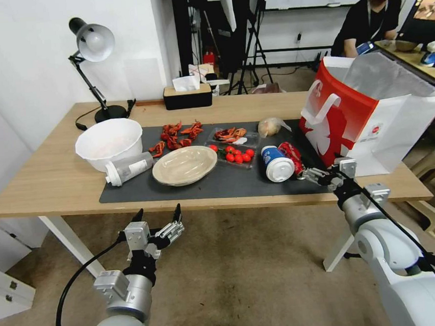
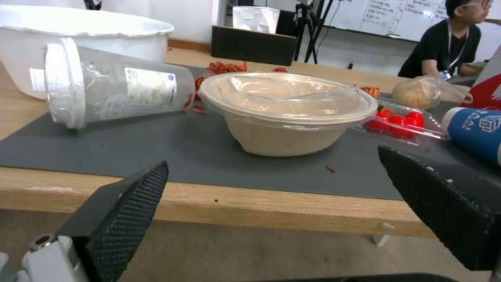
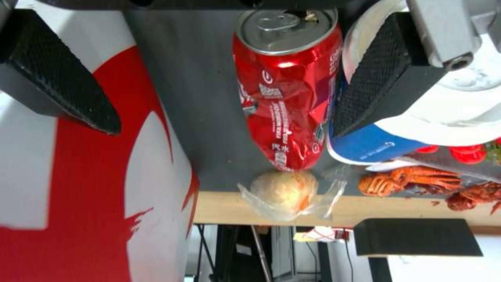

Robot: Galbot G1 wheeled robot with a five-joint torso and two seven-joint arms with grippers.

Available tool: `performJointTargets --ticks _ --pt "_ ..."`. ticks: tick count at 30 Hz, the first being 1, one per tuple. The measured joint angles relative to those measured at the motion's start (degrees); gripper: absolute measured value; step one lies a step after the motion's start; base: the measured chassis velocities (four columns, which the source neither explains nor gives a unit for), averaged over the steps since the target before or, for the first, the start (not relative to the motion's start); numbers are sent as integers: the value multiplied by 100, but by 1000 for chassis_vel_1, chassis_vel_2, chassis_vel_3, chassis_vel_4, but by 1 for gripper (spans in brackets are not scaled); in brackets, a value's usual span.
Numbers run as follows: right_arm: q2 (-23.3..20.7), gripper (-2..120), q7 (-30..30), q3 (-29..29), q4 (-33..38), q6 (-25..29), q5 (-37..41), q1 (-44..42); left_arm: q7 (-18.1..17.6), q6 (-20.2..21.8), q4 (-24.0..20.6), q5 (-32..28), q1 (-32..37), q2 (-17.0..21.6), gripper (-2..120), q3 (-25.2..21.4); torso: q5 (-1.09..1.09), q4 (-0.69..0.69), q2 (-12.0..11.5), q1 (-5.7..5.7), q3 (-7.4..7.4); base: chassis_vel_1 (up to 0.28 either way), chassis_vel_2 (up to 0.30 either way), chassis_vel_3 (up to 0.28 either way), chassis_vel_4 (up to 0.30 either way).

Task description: Pick up the trash from the table and place it into the takeout bag.

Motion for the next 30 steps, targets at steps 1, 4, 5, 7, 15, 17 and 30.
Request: performJointTargets --ticks 1,4,5,7,15,17,30 --pt "0 100 0 0 0 0 0 0 0 0 0 0 0 0 100 0 0 0 0 0 0 0 0 0 0" --pt "94 100 135 -149 -171 -265 1 219 -2 -8 27 8 2 -13 100 4 0 0 0 0 0 0 0 0 0" --pt "94 100 135 -149 -171 -265 1 219 -2 -8 27 8 2 -13 100 4 0 0 0 0 0 0 0 0 0" --pt "120 100 132 -233 -261 -367 -4 326 -4 -27 47 9 5 -5 100 -9 -1 0 0 0 0 0 0 0 0" --pt "167 100 225 -411 -454 -805 -87 579 -9 -74 52 9 25 -11 100 -29 -1 0 0 0 0 0 0 0 0" --pt "179 100 236 -419 -461 -850 -88 591 -9 -79 55 10 26 -10 100 -31 -1 0 0 0 0 0 0 0 0" --pt "252 69 157 -433 -477 -1042 -68 515 -48 -120 105 10 15 -9 100 -34 -1 0 0 0 -1 0 0 0 0"
